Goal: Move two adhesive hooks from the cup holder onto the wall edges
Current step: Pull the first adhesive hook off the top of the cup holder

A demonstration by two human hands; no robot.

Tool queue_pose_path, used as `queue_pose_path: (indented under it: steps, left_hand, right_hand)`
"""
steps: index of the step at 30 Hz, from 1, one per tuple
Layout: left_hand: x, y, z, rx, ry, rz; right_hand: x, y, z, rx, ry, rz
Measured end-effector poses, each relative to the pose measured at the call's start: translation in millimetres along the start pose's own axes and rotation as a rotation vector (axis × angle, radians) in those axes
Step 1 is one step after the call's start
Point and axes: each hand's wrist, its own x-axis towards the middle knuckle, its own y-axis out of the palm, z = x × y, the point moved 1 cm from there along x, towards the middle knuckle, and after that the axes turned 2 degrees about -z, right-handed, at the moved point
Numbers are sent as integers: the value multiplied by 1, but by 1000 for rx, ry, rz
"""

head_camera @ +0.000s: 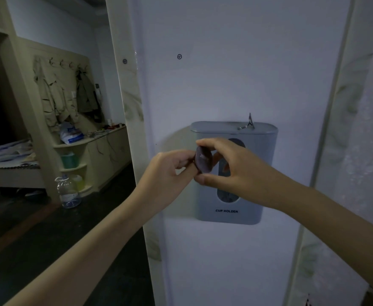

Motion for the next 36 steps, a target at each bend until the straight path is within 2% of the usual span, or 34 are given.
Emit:
queue_pose_path:
  steps: [10, 15, 21, 36]
  left_hand:
    - [-7, -2, -4, 12, 10, 34]
    - [-10, -4, -6, -5, -5, 35]
    - [-12, -6, -5, 11, -17, 41]
    - [-20, -9, 5, 27, -38, 42]
  right_hand:
    - [-4, 0, 2, -29, -4, 10]
    - [-5, -1, 5, -51, 11, -32]
    - [-5, -2, 9, -33, -59, -113]
    - [-4, 1, 9, -99, -93, -99]
